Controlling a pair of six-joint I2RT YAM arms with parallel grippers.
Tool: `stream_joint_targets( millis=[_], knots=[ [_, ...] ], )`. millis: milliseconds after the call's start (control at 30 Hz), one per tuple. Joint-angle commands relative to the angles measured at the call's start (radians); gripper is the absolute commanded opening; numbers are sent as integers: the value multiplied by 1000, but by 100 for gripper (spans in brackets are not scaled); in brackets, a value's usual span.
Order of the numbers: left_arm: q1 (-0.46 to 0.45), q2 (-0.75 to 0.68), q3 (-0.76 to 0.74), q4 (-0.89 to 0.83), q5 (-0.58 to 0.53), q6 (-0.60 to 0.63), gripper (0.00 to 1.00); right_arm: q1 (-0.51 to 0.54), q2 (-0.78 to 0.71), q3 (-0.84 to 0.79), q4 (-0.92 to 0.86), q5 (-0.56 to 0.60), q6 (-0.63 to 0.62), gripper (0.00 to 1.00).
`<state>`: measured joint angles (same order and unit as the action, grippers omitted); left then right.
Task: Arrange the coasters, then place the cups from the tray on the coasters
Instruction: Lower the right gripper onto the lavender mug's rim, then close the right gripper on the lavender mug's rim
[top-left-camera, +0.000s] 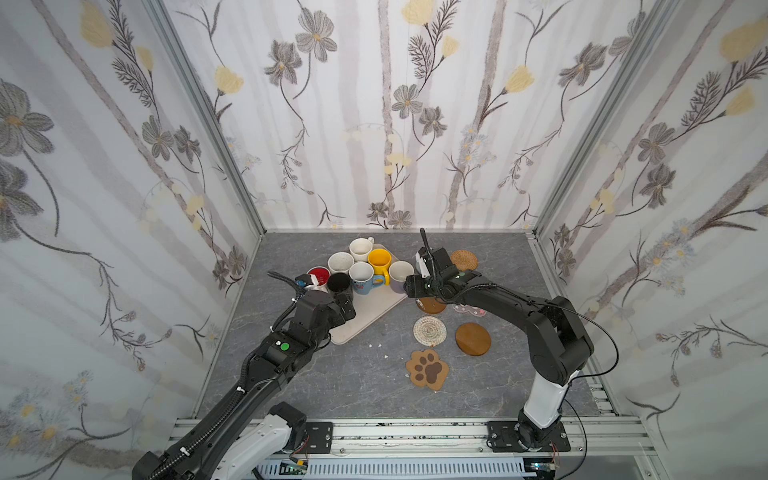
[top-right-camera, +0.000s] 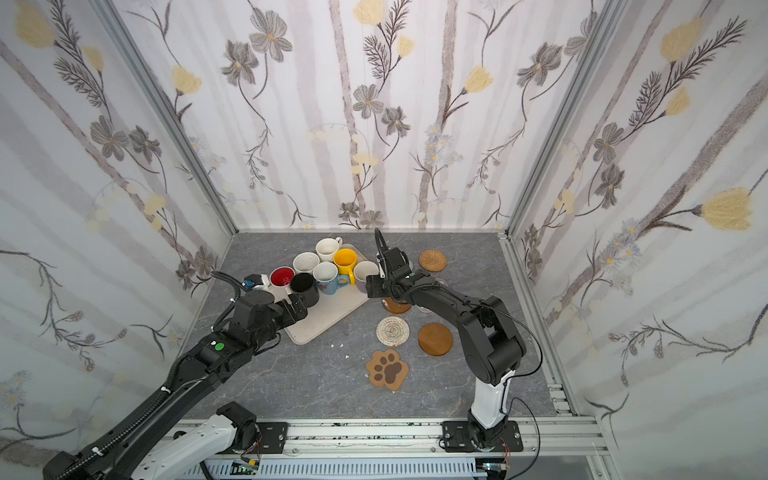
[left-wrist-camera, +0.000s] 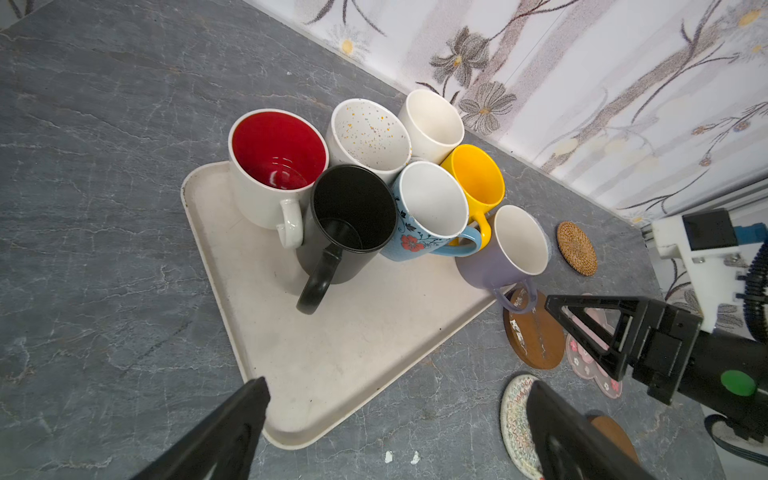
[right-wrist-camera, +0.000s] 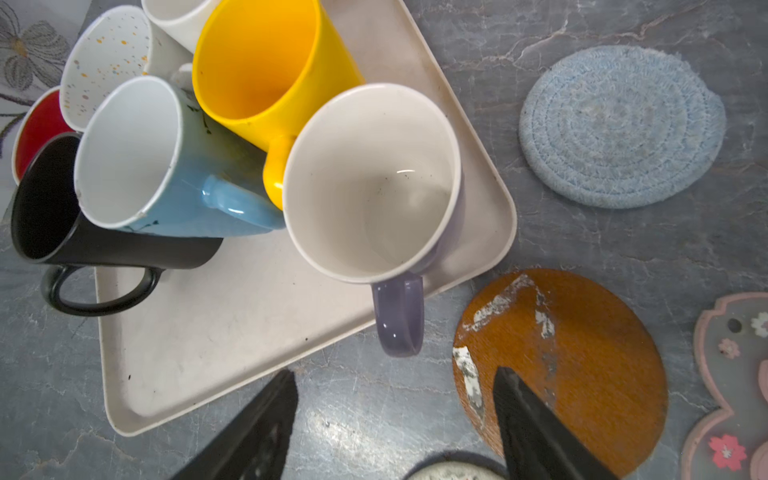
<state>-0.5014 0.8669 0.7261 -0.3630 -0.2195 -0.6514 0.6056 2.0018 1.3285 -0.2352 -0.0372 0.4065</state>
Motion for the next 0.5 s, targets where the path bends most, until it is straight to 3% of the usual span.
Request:
stream_joint_targets(
  millis=[0,267,467],
  knots=[
    [12,-23,7,16,9,22,100,6,33,32,-17,44,-18,73],
    [46,-100,-11,14,10,9,100,26,136,130,-52,47,-25,66],
    [72,-87,-7,12,86,41,100,33,184,177,-67,49,-23,58]
  ],
)
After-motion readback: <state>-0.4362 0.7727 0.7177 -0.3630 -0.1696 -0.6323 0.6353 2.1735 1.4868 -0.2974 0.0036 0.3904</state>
